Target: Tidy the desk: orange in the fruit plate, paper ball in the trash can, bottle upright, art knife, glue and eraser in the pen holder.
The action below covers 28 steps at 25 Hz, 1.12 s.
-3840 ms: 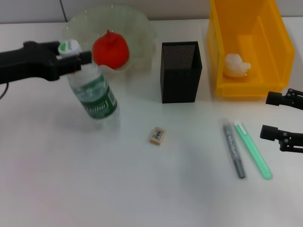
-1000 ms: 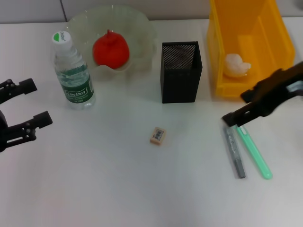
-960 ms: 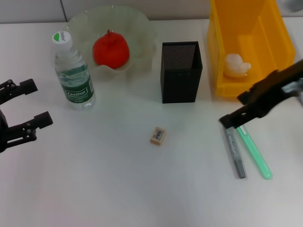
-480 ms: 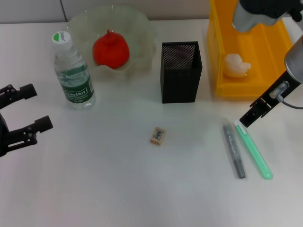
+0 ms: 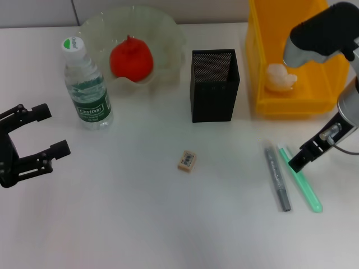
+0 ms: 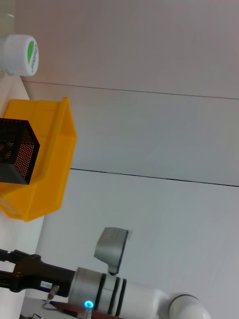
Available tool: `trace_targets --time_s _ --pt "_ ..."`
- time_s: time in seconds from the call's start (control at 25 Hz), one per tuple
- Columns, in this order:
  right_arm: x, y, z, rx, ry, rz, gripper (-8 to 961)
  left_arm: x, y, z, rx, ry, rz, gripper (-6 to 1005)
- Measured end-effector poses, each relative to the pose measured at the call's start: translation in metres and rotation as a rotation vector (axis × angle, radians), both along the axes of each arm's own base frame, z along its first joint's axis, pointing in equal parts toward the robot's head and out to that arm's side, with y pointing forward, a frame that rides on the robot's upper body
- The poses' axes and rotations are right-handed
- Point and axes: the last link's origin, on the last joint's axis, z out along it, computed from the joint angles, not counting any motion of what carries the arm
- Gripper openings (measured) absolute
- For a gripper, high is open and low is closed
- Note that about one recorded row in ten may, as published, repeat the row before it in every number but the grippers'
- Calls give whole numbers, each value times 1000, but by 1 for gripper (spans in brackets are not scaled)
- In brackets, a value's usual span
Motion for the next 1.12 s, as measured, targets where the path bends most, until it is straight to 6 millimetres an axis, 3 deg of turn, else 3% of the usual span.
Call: trace_targets --time_s 0.44,1.12 --pt "21 2 -14 13 30 -32 775 1 6 -3 16 6 15 842" --pt "28 8 -19 30 34 -24 771 0 9 -5 22 9 27 842"
